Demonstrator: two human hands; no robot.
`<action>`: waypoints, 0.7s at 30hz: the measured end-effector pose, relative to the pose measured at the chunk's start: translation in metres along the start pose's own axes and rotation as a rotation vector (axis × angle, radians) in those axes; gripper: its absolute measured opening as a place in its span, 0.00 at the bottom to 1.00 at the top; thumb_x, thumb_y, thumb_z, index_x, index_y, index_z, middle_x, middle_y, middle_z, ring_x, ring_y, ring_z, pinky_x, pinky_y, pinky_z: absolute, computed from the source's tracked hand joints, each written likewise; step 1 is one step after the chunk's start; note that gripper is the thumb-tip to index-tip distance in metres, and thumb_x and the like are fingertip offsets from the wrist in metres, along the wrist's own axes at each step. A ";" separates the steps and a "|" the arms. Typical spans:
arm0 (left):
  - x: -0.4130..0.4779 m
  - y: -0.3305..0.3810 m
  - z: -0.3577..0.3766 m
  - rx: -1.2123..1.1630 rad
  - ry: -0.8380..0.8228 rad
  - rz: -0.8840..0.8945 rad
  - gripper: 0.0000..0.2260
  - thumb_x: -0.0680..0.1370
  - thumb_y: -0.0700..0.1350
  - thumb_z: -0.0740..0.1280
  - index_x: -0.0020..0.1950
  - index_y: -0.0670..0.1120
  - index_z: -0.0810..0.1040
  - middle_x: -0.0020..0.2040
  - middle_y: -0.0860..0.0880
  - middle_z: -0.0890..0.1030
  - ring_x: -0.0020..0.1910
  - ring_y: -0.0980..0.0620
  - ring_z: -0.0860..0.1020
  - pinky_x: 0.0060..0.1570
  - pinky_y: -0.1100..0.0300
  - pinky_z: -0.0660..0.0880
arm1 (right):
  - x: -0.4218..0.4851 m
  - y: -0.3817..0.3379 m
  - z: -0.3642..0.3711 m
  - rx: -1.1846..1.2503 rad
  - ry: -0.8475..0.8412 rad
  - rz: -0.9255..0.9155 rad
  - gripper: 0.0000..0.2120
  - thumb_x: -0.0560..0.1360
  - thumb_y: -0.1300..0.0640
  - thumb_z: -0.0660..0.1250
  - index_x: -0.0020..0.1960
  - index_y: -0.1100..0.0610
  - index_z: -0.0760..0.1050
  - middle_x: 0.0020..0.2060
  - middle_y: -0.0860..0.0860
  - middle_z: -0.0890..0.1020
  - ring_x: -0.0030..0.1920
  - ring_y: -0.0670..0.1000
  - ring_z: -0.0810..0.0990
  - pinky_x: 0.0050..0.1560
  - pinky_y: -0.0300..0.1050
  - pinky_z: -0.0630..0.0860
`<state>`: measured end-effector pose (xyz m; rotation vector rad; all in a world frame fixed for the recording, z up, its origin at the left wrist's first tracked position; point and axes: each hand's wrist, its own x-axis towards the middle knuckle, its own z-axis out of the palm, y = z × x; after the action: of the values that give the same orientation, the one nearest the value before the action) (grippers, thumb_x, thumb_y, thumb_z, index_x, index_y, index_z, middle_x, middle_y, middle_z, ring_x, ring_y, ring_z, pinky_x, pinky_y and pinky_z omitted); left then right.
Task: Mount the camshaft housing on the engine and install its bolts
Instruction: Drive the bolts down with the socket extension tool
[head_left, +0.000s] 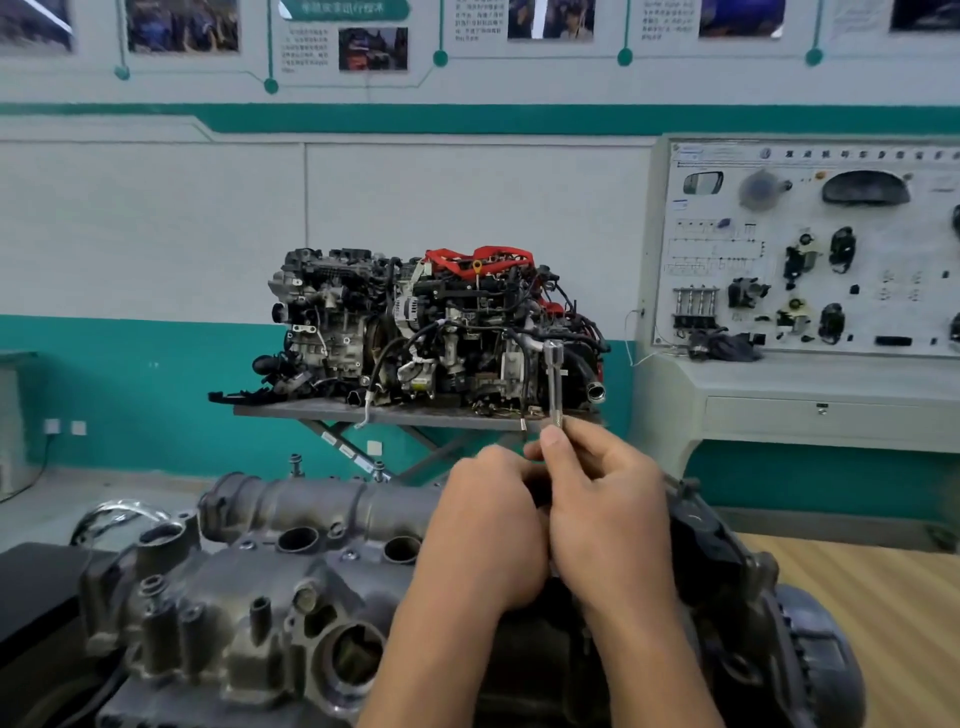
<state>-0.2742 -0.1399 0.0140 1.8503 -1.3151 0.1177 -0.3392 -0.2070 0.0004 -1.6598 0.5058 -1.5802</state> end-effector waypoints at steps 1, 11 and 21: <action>-0.001 0.000 0.000 -0.019 0.001 0.002 0.08 0.74 0.42 0.67 0.48 0.48 0.85 0.44 0.45 0.85 0.46 0.46 0.82 0.46 0.51 0.79 | -0.002 0.000 0.000 -0.003 0.006 -0.018 0.08 0.78 0.56 0.67 0.41 0.50 0.81 0.34 0.43 0.84 0.34 0.43 0.82 0.39 0.47 0.78; -0.010 0.004 -0.003 -0.065 -0.035 0.002 0.08 0.74 0.41 0.67 0.38 0.52 0.81 0.40 0.46 0.85 0.45 0.44 0.82 0.44 0.50 0.80 | -0.007 -0.001 -0.005 0.071 -0.014 -0.010 0.07 0.78 0.55 0.69 0.42 0.49 0.83 0.35 0.41 0.85 0.36 0.40 0.83 0.38 0.35 0.76; -0.006 0.006 -0.003 -0.053 -0.074 0.030 0.10 0.74 0.40 0.66 0.41 0.54 0.83 0.41 0.47 0.85 0.47 0.45 0.81 0.46 0.48 0.79 | 0.001 0.002 -0.006 -0.052 0.051 -0.068 0.09 0.78 0.54 0.67 0.39 0.53 0.80 0.33 0.41 0.84 0.34 0.41 0.83 0.38 0.42 0.78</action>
<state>-0.2812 -0.1339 0.0164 1.8051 -1.3844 0.0302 -0.3441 -0.2103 -0.0014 -1.6954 0.5254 -1.6752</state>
